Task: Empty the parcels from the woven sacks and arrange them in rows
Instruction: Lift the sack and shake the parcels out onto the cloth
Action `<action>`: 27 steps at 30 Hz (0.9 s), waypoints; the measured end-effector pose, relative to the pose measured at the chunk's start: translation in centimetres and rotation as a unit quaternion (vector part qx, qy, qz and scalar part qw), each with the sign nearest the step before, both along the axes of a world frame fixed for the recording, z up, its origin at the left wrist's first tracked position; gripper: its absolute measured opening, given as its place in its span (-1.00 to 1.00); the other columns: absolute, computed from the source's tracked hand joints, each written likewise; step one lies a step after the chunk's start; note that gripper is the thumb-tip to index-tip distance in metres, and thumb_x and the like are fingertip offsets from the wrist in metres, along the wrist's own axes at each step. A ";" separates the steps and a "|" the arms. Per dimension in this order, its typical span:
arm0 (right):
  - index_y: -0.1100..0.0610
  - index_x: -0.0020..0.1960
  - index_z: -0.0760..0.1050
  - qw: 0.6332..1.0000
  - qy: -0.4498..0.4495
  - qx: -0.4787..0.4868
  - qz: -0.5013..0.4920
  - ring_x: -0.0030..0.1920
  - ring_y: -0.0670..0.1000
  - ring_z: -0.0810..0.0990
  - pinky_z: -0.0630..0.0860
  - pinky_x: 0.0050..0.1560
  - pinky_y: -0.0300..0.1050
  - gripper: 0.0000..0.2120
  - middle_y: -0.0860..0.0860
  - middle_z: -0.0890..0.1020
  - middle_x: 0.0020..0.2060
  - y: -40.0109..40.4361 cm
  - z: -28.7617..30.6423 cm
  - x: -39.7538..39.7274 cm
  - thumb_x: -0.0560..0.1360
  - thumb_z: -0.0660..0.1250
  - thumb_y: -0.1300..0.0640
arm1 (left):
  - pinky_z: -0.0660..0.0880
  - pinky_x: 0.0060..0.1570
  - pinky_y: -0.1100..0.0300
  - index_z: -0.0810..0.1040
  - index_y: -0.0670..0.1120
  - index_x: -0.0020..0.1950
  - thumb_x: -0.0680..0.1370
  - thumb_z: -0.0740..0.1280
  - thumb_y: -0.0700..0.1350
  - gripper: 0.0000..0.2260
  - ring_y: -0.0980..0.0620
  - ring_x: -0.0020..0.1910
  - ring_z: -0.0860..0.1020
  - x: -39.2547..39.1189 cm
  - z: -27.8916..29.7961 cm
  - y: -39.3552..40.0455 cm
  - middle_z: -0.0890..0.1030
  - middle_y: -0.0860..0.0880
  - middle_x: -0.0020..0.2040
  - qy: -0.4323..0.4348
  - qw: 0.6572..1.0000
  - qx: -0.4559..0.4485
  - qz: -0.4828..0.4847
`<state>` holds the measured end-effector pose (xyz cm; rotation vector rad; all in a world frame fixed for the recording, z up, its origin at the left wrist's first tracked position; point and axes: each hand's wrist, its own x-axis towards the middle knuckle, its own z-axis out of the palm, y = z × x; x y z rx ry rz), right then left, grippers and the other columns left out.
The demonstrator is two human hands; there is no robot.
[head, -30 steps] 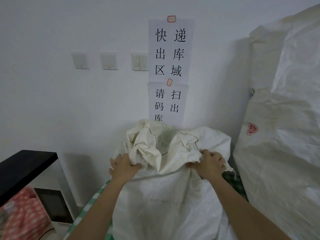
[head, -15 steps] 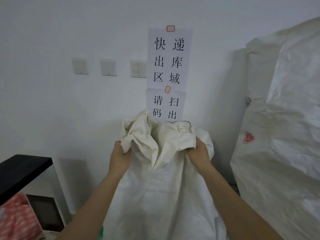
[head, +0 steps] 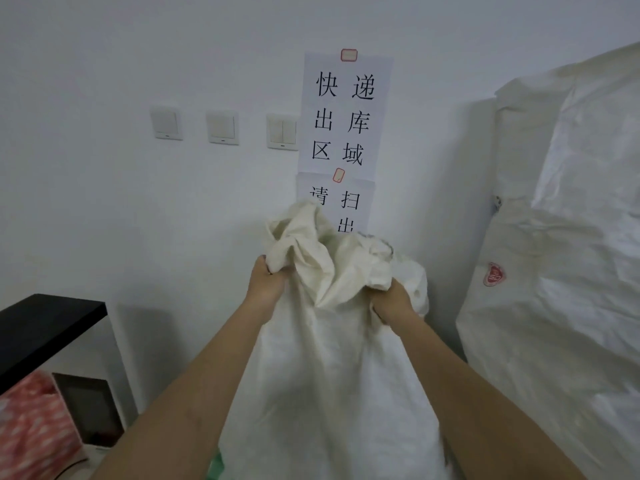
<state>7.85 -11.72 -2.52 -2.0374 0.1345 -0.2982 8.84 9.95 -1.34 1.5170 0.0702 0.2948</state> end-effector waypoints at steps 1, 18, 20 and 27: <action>0.07 0.09 0.44 1.000 0.018 0.000 0.002 -0.16 -0.01 0.47 0.40 -0.24 -0.19 -0.85 -0.06 0.51 -0.18 0.1 -0.1 0.0 0.61 0.19 0.02 | 0.35 -0.27 0.23 0.40 -0.12 0.08 0.53 0.31 -0.19 -0.84 -0.03 -0.07 0.46 -0.2 0.2 -0.3 0.50 -0.01 -0.10 0.008 1.000 0.008 -0.005; 0.16 0.02 0.53 0.995 -0.067 0.062 -0.026 -0.09 0.06 0.62 0.59 0.06 0.11 -0.81 0.04 0.64 -0.18 -0.3 3.7 1.3 0.51 0.26 0.07 | 0.50 -0.09 0.03 0.36 -0.02 0.26 0.61 0.25 0.03 -0.73 -0.04 0.06 0.53 -0.5 2.9 0.7 0.53 -0.02 0.12 0.016 0.998 -0.051 -0.044; 0.20 -0.03 0.47 0.998 0.015 -0.050 -0.042 -0.12 0.15 0.59 0.58 -0.02 0.07 -0.87 0.11 0.57 -0.21 -0.7 3.1 0.9 0.53 0.25 0.14 | 0.44 -0.05 0.01 0.37 -0.04 0.32 0.62 0.20 0.00 -0.72 -0.08 0.04 0.51 -0.5 2.6 0.2 0.54 -0.08 0.15 0.080 0.994 0.009 -0.073; 0.06 0.02 0.45 0.984 -0.121 0.118 -0.050 -0.04 0.08 0.60 0.52 0.03 0.05 -0.79 0.00 0.59 -0.12 -0.4 5.4 -0.2 0.45 0.30 -0.02 | 0.56 0.05 -0.02 0.39 -0.03 0.33 0.62 0.23 0.04 -0.68 -0.02 0.08 0.60 -1.5 5.2 1.5 0.59 -0.02 0.16 -0.041 0.991 -0.115 -0.057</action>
